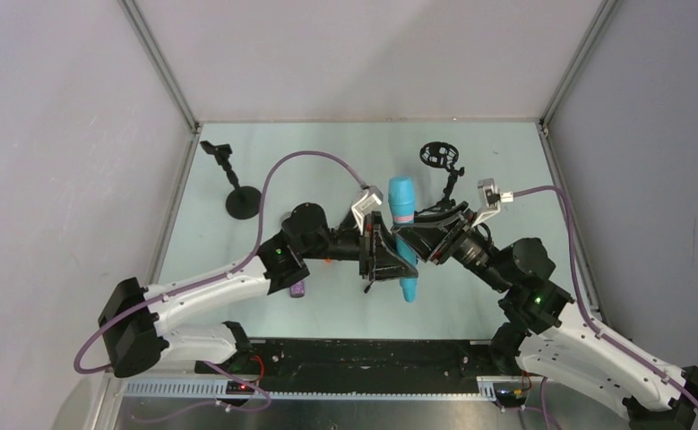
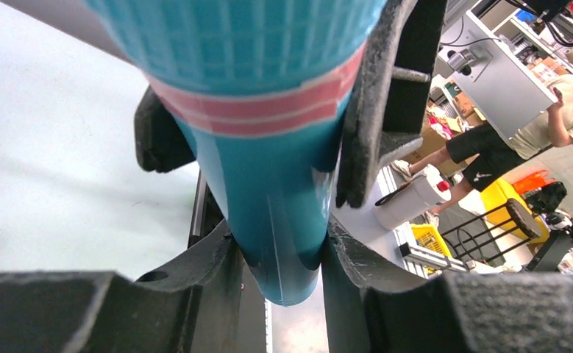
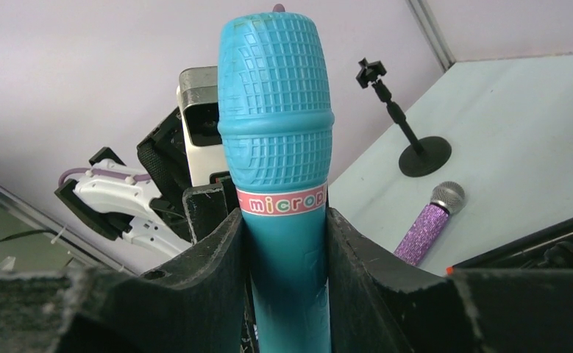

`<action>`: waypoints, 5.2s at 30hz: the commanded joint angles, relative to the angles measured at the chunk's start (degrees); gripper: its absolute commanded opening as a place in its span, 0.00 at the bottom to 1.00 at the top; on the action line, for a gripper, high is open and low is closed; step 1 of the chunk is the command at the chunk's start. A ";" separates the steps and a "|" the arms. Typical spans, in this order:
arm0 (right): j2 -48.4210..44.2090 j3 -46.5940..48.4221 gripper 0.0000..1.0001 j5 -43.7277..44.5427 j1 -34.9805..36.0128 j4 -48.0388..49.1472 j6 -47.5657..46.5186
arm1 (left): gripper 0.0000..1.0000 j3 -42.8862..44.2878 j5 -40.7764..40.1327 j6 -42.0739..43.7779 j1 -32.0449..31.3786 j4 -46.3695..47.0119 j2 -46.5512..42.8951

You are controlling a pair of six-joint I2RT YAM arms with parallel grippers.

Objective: Attach the microphones to the stand

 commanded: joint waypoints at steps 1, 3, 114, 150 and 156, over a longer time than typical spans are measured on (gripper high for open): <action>-1.32 1.90 0.00 2.85 -0.74 -1.51 0.42 | 0.00 -2.90 -4.49 3.53 0.78 3.04 -6.30; -1.57 1.76 0.00 2.85 -0.90 -2.49 0.06 | 0.00 -4.69 -5.39 3.53 1.50 3.00 -8.74; -3.09 -2.39 0.00 2.85 -10.02 -6.45 -7.77 | 1.00 -10.74 -52.05 6.47 15.55 -38.00 -14.65; 8.30 20.55 0.00 10.56 -16.28 -22.42 -30.06 | 1.00 25.21 -49.15 31.17 15.47 -38.67 -3.02; 8.93 20.86 0.00 12.01 -16.89 -24.15 -30.95 | 1.00 28.28 -48.28 33.50 15.52 -36.92 0.94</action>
